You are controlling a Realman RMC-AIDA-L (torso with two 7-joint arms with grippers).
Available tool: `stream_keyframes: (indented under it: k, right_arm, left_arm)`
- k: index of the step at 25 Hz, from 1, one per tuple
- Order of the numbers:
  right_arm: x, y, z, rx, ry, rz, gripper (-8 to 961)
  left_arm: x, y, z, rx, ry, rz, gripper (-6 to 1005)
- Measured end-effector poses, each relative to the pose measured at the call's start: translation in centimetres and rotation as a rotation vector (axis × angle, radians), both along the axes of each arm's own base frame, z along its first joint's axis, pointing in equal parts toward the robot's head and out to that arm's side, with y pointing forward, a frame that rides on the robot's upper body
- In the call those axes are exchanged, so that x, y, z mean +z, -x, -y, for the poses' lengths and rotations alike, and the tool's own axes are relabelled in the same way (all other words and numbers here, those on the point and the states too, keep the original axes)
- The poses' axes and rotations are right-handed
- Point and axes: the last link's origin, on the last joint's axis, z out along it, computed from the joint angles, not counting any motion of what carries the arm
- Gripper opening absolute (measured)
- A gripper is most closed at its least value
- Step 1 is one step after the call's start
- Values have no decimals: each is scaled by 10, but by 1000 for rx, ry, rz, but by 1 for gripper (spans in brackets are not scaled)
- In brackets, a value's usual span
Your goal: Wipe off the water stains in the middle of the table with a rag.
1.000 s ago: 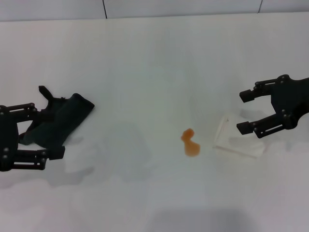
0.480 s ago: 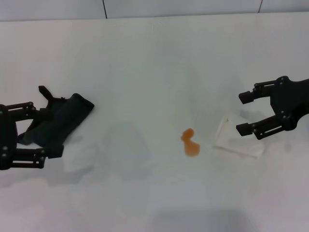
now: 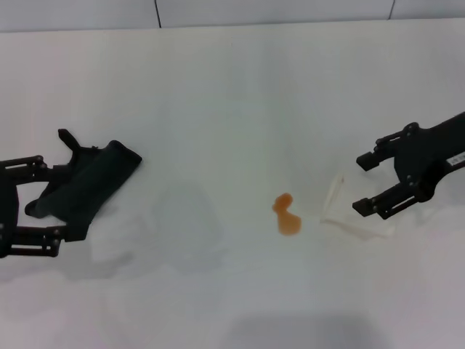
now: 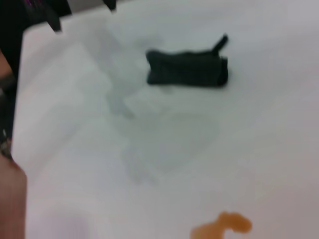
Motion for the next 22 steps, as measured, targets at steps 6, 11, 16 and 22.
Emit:
stream_keyframes:
  k: [6, 11, 16, 22]
  right_arm:
    - [-14, 14, -15, -53, -2, 208, 816]
    - [-21, 27, -24, -115, -14, 328, 807]
    - [-29, 35, -28, -164, 9, 422, 808]
    - [-42, 43, -30, -178, 47, 481, 811]
  left_arm:
    - [-6, -1, 2, -26, 24, -9, 871]
    - [-11, 0, 3, -39, 30, -20, 871]
    - [-13, 1, 4, -51, 28, -22, 871]
    - [-14, 0, 4, -60, 34, -25, 871]
